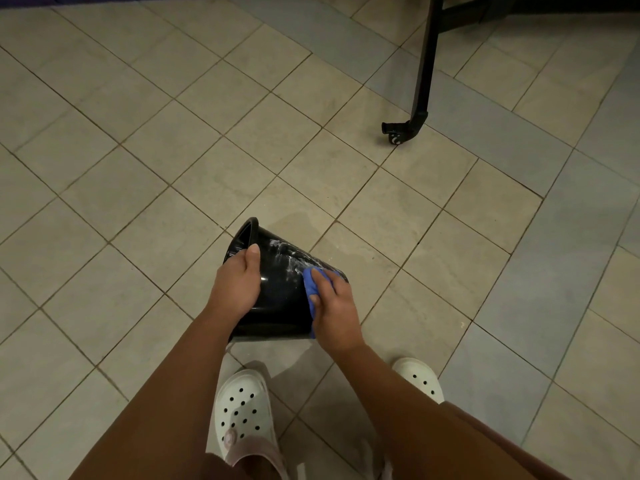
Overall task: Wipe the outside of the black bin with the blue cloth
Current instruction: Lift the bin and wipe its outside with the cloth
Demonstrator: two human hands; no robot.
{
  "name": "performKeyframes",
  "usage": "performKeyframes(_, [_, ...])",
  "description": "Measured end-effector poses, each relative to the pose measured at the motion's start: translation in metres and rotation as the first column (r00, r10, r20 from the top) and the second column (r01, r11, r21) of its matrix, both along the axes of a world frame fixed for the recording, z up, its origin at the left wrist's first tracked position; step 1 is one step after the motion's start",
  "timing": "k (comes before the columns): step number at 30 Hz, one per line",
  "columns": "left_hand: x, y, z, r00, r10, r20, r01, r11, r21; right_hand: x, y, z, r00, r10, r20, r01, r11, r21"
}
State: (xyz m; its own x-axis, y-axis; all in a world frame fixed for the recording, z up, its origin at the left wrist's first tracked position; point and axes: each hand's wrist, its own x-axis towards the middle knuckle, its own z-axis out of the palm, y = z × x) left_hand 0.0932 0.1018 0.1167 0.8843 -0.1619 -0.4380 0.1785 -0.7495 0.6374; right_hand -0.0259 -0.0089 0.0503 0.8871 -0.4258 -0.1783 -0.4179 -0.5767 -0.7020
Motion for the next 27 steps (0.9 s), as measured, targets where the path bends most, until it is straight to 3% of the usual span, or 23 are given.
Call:
performKeyframes(4, [-0.001, 0.003, -0.001, 0.999, 0.04, -0.001, -0.04, 0.999, -0.008, 0.001, -0.006, -0.005, 0.989, -0.098, -0.114, 0.112, 0.987, 0.118])
performKeyframes(7, [-0.001, 0.002, -0.001, 0.999, 0.037, 0.009, -0.037, 0.999, 0.011, -0.007, 0.003, 0.0, 0.969, -0.188, -0.158, 0.202, 0.976, 0.079])
performKeyframes(14, [-0.002, -0.003, 0.001, 1.0, -0.007, -0.009, 0.007, 1.0, 0.004, 0.003, 0.025, 0.013, 0.999, -0.047, 0.017, 0.047, 0.998, -0.03])
performKeyframes(17, [-0.002, -0.001, 0.0, 1.0, 0.018, -0.01, -0.019, 1.0, -0.001, 0.015, 0.013, 0.013, 0.999, -0.051, -0.007, 0.051, 0.999, 0.016])
performKeyframes(20, [-0.002, 0.001, -0.001, 1.0, 0.026, -0.005, -0.026, 1.0, 0.003, 0.014, 0.004, 0.014, 0.987, -0.097, -0.128, 0.111, 0.989, 0.103])
performKeyframes(22, [0.0, 0.002, -0.001, 1.0, 0.028, -0.003, -0.028, 1.0, 0.01, 0.008, 0.006, 0.016, 0.98, -0.119, -0.162, 0.132, 0.989, 0.073])
performKeyframes(27, [0.001, 0.0, -0.001, 1.0, 0.009, -0.007, -0.008, 1.0, 0.029, 0.0, 0.03, 0.017, 0.998, -0.044, -0.034, 0.043, 0.999, -0.013])
